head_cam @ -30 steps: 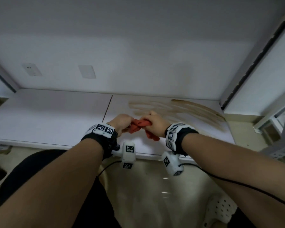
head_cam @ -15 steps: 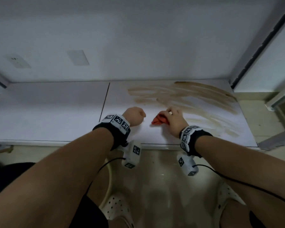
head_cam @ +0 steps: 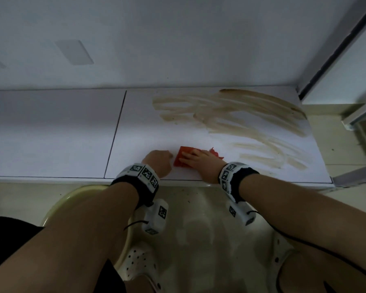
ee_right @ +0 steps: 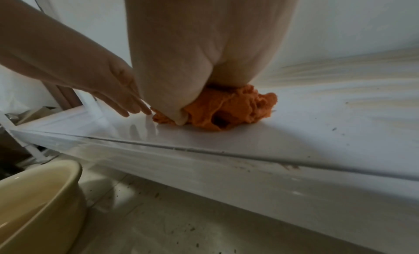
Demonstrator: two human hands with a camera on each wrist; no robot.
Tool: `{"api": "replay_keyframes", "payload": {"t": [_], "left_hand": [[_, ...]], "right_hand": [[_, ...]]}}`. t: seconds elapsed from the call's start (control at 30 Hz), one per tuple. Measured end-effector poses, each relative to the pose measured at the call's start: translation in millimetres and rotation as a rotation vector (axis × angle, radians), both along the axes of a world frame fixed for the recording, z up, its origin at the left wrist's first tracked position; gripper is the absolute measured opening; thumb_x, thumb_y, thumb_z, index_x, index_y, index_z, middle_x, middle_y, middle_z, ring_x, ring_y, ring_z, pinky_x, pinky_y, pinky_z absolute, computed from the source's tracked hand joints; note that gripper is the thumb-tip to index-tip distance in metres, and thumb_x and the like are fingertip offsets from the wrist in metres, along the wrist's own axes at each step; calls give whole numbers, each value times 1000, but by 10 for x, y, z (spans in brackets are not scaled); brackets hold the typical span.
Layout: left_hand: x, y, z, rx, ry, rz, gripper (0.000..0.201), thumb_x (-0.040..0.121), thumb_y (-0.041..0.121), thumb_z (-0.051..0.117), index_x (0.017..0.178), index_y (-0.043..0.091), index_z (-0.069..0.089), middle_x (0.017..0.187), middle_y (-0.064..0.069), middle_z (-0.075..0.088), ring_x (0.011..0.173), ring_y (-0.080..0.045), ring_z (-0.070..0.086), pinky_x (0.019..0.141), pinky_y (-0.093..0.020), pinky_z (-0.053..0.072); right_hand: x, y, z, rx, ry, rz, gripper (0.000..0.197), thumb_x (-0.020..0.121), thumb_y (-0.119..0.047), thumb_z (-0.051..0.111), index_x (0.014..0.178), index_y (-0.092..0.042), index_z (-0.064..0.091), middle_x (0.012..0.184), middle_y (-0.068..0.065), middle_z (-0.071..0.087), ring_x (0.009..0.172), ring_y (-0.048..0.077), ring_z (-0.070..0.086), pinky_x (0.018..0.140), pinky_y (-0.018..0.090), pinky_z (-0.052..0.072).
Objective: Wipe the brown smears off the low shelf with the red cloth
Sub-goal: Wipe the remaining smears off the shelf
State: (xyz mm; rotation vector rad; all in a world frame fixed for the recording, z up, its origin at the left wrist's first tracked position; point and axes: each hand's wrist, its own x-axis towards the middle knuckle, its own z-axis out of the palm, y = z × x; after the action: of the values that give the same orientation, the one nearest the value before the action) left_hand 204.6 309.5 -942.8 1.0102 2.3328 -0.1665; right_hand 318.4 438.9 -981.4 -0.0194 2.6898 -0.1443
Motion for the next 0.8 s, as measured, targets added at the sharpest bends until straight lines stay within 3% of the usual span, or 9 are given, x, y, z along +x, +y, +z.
{"api": "replay_keyframes", "payload": {"t": [0.07,0.2,0.27,0.33,0.43,0.57,0.7,0.8], "left_hand": [[-40,30,30,-25,24,-47,49,94,10,39,143,19,41,143,-7,46,131,-24,44,109,-33,37],[-63,56,79,-79,33,-105,49,96,11,36,145,20,38,149,-5,38,136,-23,38,112,-31,30],[-61,70,64,-98,28,-129,48,97,12,36,145,18,39,150,-5,38,136,-23,37,112,-30,30],[-69,95,46,-104,29,-140,47,97,13,36,144,16,41,150,-5,38,136,-23,38,112,-30,30],[-46,106,39,-122,41,-156,45,96,13,37,140,14,46,147,-7,43,133,-24,43,112,-32,33],[-14,94,41,-132,61,-167,46,94,11,37,139,16,47,144,-6,45,131,-25,45,110,-32,36],[26,95,78,-131,62,-153,46,96,11,36,141,14,43,144,-8,45,131,-26,44,109,-32,36],[0,122,55,-144,54,-144,43,96,12,36,138,10,46,141,-10,47,129,-27,46,109,-33,37]], "right_hand": [[42,88,24,6,-10,-26,72,92,-7,42,152,-28,7,160,-6,1,146,18,8,117,37,16],[238,414,59,-73,4,-268,72,91,-4,42,151,-33,14,160,-8,4,147,17,6,113,49,21],[378,490,84,-92,-28,-326,69,93,-5,41,150,-33,15,160,-7,5,148,17,6,114,49,20],[469,439,89,-84,-30,-325,66,94,-7,40,150,-32,15,160,-7,6,147,19,7,114,48,20],[412,211,56,-82,7,-172,66,93,-8,40,150,-33,17,159,-10,9,146,19,10,113,44,25],[10,61,-17,-34,-21,-75,72,91,-4,42,150,-33,13,159,-11,4,146,19,7,118,41,16],[-163,202,-72,-89,-19,-151,69,93,-1,38,150,-34,17,159,-10,6,147,20,7,118,46,16],[32,444,13,-121,14,-292,71,93,1,39,146,-43,21,159,-11,6,148,18,5,114,61,11]]}}
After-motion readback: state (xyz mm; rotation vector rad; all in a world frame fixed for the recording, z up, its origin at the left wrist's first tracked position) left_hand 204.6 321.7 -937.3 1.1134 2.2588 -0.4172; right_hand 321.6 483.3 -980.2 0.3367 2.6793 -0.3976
